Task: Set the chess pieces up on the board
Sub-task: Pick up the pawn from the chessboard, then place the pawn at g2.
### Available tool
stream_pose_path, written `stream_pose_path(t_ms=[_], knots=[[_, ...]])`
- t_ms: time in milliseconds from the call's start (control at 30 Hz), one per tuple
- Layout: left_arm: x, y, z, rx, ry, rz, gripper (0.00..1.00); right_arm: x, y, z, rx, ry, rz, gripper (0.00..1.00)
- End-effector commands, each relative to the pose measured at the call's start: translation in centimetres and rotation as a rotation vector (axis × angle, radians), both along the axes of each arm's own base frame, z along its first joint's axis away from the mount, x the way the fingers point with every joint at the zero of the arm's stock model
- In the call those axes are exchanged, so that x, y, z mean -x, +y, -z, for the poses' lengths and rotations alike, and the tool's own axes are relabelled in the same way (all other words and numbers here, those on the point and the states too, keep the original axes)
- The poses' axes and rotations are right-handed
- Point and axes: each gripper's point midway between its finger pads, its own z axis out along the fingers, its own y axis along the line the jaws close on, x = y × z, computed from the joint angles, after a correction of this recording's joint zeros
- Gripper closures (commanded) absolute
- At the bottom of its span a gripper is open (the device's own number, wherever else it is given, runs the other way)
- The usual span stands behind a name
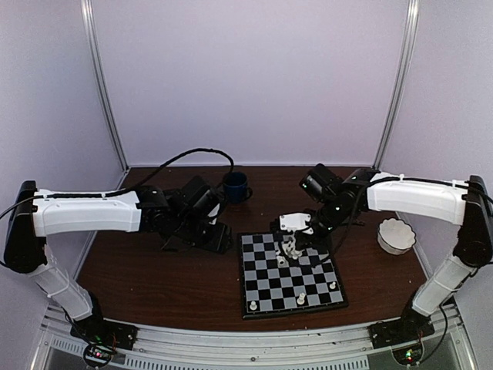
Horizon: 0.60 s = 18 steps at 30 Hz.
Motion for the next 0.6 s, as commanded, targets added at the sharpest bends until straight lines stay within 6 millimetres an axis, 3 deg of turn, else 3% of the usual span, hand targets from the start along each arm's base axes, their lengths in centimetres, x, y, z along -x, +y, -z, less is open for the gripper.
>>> stream_pose_path(t_ms=[0, 267, 567], knots=[[-0.1, -0.8, -0.5, 0.037, -0.014, 0.005, 0.45, 3.1, -2.5, 0.0, 0.026, 0.048, 0.007, 0.92], [-0.4, -1.2, -0.4, 0.036, -0.012, 0.01, 0.45, 7.2, -6.4, 1.8, 0.098, 0.063, -0.027, 0.91], [-0.5, -2.2, -0.5, 0.049, -0.004, 0.024, 0.45, 8.8, -7.2, 3.9, 0.12, 0.054, -0.054, 0.91]])
